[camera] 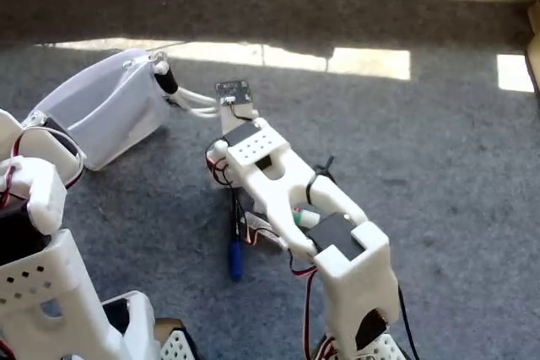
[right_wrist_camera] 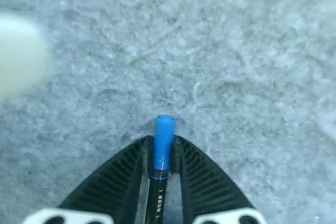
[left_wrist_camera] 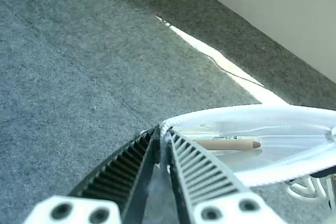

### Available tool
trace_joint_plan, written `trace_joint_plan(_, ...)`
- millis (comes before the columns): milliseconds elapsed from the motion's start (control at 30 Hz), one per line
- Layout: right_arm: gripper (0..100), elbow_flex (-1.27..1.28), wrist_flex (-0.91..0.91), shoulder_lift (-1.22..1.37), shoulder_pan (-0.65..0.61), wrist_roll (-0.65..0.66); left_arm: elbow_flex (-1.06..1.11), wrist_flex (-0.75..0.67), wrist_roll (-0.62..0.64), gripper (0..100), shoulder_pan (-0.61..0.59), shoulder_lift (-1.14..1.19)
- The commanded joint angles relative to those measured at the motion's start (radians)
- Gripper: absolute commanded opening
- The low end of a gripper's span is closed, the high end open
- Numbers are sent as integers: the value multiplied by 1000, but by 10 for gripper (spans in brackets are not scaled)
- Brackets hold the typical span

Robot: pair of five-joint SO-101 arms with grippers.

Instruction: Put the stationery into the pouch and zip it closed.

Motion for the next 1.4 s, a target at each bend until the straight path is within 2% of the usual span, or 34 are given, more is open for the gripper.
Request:
trace_joint_plan(0, 5, -47, 13, -19, 2, -5, -45, 5, 6, 7, -12, 2)
trace_joint_plan(400, 5, -12, 47, -337, 15, -9, -53, 5, 9, 7, 4, 2)
trace_joint_plan(733, 5, 142, 47, -671, 104, -5, -54, 2, 9, 7, 125, 2)
trace_joint_plan(1100, 5, 298, 41, -1066, 119, -3, -54, -2, 9, 7, 265, 2)
trace_joint_plan(1367, 5, 329, 41, -1196, 122, -2, -71, 2, 5, 7, 349, 2)
